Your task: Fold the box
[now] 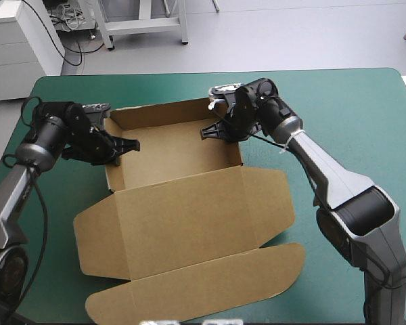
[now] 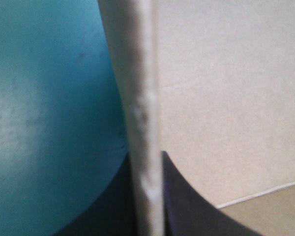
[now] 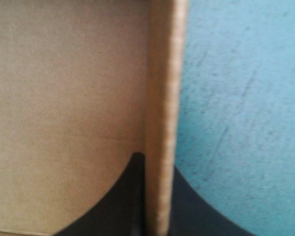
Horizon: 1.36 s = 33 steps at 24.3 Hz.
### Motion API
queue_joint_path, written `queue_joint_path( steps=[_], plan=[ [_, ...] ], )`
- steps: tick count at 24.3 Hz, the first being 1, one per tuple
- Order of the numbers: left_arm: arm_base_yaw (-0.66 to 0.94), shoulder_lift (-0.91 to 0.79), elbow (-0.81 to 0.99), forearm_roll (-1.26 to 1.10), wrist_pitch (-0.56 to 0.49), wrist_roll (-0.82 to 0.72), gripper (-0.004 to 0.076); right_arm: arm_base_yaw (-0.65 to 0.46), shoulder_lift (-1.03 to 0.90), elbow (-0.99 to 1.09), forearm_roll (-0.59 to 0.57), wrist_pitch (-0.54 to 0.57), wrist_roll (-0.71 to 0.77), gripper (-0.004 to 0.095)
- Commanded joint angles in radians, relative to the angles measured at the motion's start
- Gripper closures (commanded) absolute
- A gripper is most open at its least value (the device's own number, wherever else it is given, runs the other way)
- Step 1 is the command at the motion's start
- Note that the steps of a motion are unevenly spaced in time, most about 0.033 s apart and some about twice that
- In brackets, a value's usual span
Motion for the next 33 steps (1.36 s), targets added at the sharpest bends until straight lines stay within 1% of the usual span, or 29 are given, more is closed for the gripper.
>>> queue_joint_path(
  steps=[1,4,7,9,10,14,15,17,19,21,22,23,24,26,27,29,30,31,33],
  plan=[
    [-0.066,0.044,-0.129,-0.030,-0.002,0.016,0.0731,-0.047,-0.089,0.033,-0.019,-0.005,-0.034,0.0924],
    [-0.140,0.171,-0.232,-0.009,0.036,-0.006,0.0731,-0.105,-0.138,0.215,-0.019,-0.006,-0.034,0.0924],
    [-0.184,0.229,-0.248,-0.009,0.023,-0.006,0.0731,-0.127,-0.161,0.308,-0.029,-0.006,-0.037,0.0924],
    [-0.223,0.277,-0.248,-0.009,0.017,-0.008,0.0731,-0.146,-0.178,0.358,-0.061,-0.006,-0.037,0.0924],
    [-0.240,0.302,-0.248,-0.009,0.017,-0.008,0.0731,-0.152,-0.183,0.373,-0.075,-0.006,-0.037,0.0924],
    [-0.264,0.348,-0.248,-0.011,0.015,-0.007,0.0731,-0.154,-0.183,0.374,-0.067,-0.014,-0.046,0.0924],
    [-0.264,0.348,-0.248,-0.011,0.014,0.012,0.0731,-0.154,-0.183,0.374,-0.067,-0.007,-0.091,0.0923],
    [-0.264,0.348,-0.253,-0.009,0.019,0.012,0.0731,-0.154,-0.183,0.374,-0.069,-0.007,-0.122,0.0919],
    [-0.264,0.348,-0.261,-0.009,0.028,0.012,0.0721,-0.154,-0.183,0.369,-0.076,-0.007,-0.124,0.0857],
    [-0.264,0.348,-0.277,-0.009,0.038,0.015,0.0667,-0.154,-0.183,0.365,-0.076,-0.007,-0.124,0.0714],
    [-0.264,0.348,-0.293,-0.009,0.043,0.015,0.0615,-0.154,-0.183,0.361,-0.084,-0.007,-0.108,0.0610],
    [-0.264,0.348,-0.313,-0.011,0.056,0.015,0.0528,-0.154,-0.183,0.357,-0.106,-0.007,-0.073,0.0489],
    [-0.264,0.348,-0.323,-0.013,0.063,0.015,0.0479,-0.154,-0.183,0.352,-0.121,-0.007,-0.058,0.0447],
    [-0.264,0.348,-0.349,-0.013,0.082,0.015,0.0349,-0.154,-0.183,0.341,-0.153,-0.007,-0.040,0.0406],
    [-0.264,0.348,-0.357,-0.013,0.085,0.022,0.0298,-0.154,-0.184,0.337,-0.154,-0.007,-0.040,0.0407],
    [-0.264,0.348,-0.376,-0.013,0.094,0.064,0.0188,-0.154,-0.188,0.317,-0.127,-0.007,-0.040,0.0407],
    [-0.264,0.348,-0.386,-0.013,0.098,0.079,0.0146,-0.154,-0.190,0.305,-0.108,-0.007,-0.040,0.0407],
    [-0.264,0.348,-0.396,-0.013,0.107,0.089,0.0121,-0.154,-0.190,0.289,-0.093,-0.007,-0.040,0.0406],
    [-0.262,0.348,-0.419,-0.009,0.123,0.089,0.0113,-0.154,-0.194,0.260,-0.089,-0.007,-0.023,0.0406]
  ],
)
